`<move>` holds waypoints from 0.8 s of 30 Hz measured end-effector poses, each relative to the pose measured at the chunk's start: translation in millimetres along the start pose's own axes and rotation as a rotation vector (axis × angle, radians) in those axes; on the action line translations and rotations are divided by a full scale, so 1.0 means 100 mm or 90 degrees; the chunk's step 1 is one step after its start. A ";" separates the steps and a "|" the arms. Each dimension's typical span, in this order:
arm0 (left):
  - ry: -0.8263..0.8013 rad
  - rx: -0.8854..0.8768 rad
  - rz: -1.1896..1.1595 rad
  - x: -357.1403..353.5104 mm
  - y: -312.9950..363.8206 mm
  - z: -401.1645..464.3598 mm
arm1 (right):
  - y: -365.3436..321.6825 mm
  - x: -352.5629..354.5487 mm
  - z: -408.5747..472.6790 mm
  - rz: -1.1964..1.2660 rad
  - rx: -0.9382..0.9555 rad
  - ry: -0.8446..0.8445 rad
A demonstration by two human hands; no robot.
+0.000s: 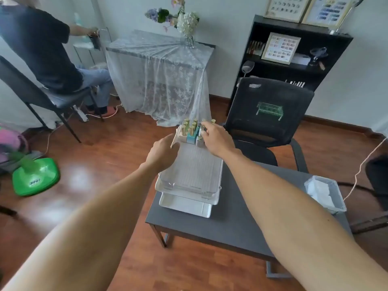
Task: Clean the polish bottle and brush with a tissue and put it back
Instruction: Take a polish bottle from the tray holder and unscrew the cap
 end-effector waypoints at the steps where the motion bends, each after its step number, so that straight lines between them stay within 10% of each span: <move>1: -0.002 0.013 -0.014 -0.02 -0.04 0.00 | -0.01 -0.01 0.02 0.001 0.002 0.000; 24: -0.021 0.068 -0.017 -0.10 -0.18 0.00 | 0.08 0.08 0.01 0.124 -0.086 0.048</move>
Point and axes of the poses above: each hand's wrist, its own z-axis towards the middle knuckle, its own x-axis out of the back of the hand, y = z × x, the point moved 6 cm from there along z, towards the middle knuckle, and after that the axes turned 6 degrees about -z, right-handed, at the moved point
